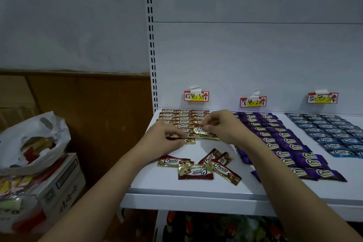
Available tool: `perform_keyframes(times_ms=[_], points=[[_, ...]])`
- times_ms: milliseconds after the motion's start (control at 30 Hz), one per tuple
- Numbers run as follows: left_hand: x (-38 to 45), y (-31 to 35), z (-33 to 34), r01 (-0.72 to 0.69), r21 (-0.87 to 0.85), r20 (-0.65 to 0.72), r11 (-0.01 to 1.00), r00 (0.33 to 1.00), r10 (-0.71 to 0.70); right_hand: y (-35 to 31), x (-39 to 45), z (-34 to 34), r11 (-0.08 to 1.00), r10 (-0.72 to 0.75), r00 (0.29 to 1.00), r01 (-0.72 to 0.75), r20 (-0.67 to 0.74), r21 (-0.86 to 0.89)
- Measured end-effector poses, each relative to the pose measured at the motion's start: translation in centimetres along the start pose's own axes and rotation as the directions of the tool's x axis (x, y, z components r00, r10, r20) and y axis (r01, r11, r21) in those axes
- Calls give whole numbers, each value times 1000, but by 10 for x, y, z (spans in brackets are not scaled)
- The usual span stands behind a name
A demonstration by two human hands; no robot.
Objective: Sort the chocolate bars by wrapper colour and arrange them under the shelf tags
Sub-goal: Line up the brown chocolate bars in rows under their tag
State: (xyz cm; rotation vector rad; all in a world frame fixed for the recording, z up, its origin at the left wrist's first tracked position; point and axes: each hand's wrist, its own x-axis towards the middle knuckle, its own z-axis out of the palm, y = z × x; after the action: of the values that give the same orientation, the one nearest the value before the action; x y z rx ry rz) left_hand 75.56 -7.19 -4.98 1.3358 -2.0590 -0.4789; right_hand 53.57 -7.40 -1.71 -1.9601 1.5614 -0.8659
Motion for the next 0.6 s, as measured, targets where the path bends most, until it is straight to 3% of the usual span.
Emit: perform_keyframes(times_ms=[333,600], points=[[-1,-1,1,-25,28,18,999,1000,24,11,-2,18,999,-12,1000,12,13,-40],[2,-5,4,-71,70,17,995,997,70,16,2,24,970,-34,999,22,-43,-241]])
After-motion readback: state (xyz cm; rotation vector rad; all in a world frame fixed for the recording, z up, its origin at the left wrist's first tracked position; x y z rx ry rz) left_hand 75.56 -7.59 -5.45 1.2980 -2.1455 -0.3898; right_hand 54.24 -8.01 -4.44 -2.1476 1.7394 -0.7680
